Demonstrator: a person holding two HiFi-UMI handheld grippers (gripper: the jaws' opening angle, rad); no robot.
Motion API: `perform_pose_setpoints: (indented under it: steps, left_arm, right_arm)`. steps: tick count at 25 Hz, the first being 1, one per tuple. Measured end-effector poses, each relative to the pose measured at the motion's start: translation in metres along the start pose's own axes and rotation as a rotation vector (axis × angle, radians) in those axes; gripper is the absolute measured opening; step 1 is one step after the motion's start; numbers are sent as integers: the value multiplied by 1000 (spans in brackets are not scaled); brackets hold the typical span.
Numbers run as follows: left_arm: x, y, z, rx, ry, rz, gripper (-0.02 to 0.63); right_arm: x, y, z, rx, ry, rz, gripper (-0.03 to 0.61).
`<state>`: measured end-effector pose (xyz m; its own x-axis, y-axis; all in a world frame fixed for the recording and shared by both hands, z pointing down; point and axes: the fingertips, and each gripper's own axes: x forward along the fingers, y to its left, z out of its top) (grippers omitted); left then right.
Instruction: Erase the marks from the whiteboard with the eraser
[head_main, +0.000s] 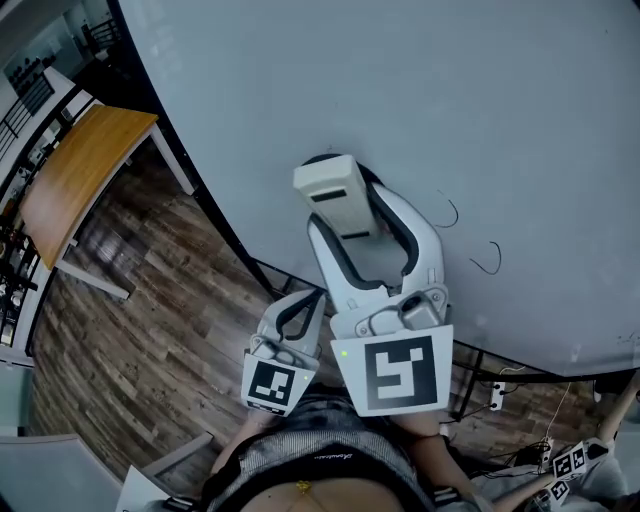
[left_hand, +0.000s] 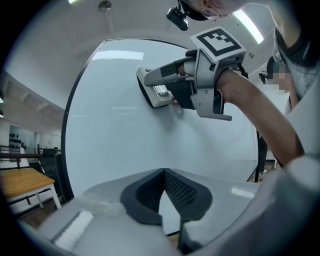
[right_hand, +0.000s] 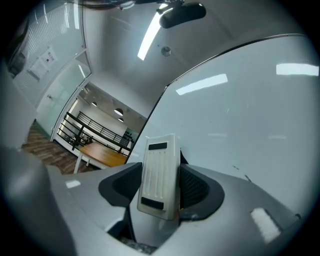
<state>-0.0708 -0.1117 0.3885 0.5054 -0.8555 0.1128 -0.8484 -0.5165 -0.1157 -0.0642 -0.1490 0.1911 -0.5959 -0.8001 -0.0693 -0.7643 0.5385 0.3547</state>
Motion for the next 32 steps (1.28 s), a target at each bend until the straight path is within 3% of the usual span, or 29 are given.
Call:
perform_pose_setpoints:
  steps: [2,6,9,12,15,19,28,32]
  left_arm:
    - [2,-7,1,-36,-3,-6,0]
    - [13,-22,3,11,-8,-55,0]
    - [20,-32,5,-13,-9,-75,0]
    - [25,-38,7,-49,-9,-80,0]
    - [29,-47,5,8,-8,-106,0]
    - [30,-60,3,-39,1,-103,0]
    - [27,-74,-2,-25,23,-124,0]
    - [21,-68,-5,-20,26,-113,0]
  right_arm:
    - [-8,-6,3,-3,-17,-19,241]
    - [-27,-26,11,-46,-27,-88,242]
    - [-40,-42,18,-50,-40,-112,242]
    - [-44,-48,20,-26,-65,-103,241]
    - [-50,-49,9,-29,-52,-106,241]
    - [-63,-51,-8,-27,-27,-97,239]
    - [-63,-45,-25,-9,-14,-107,239]
    - [-51,-18,-55,15,84,-36,239]
